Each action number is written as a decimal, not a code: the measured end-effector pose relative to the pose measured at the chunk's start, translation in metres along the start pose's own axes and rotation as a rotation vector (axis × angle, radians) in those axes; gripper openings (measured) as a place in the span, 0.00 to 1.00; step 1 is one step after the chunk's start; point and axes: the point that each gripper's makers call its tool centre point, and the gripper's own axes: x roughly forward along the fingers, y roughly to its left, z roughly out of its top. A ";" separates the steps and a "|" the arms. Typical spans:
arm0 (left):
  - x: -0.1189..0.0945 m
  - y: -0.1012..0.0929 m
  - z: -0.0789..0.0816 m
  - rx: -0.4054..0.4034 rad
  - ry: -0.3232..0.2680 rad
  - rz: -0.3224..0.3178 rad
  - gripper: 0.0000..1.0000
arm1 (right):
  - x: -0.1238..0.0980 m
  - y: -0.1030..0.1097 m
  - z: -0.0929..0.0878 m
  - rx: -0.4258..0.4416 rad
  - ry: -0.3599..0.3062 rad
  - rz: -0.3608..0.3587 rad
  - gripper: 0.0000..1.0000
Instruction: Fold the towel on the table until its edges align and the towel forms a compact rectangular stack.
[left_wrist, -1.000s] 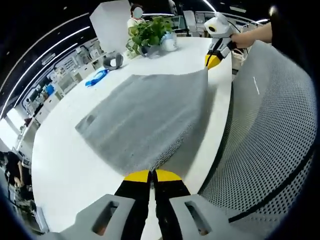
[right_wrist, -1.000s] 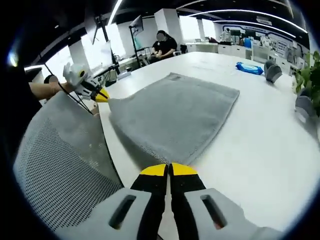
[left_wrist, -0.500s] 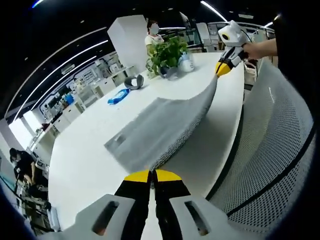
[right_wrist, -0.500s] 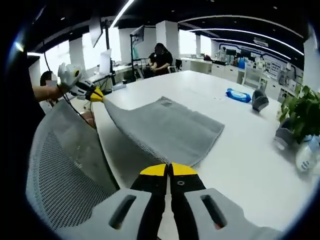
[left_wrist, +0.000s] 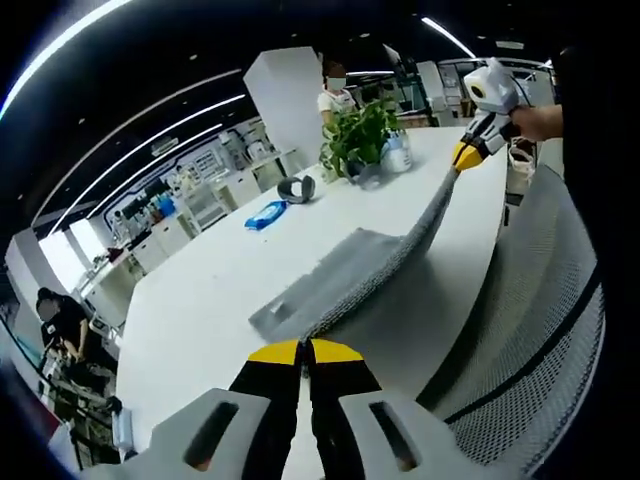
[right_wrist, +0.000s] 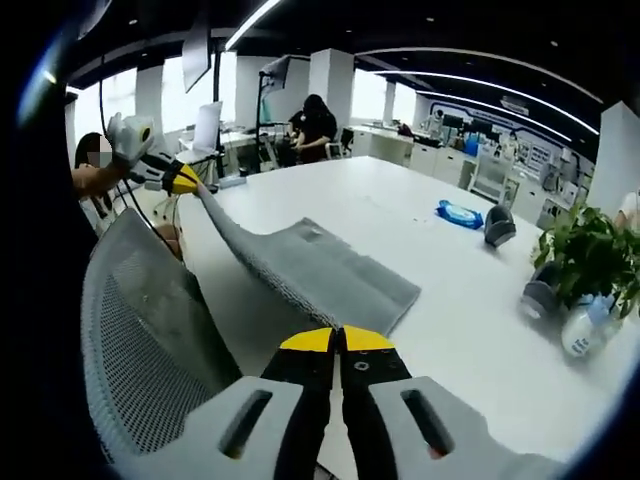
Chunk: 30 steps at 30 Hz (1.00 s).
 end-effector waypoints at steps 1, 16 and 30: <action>-0.002 0.000 0.002 0.003 0.000 0.004 0.02 | -0.002 0.001 0.002 0.003 -0.004 -0.003 0.00; -0.036 0.019 0.035 0.014 -0.037 0.051 0.02 | -0.037 0.012 0.047 0.038 -0.082 -0.045 0.00; -0.019 0.019 0.024 0.050 0.047 0.035 0.02 | -0.016 0.000 0.035 0.050 -0.033 -0.054 0.00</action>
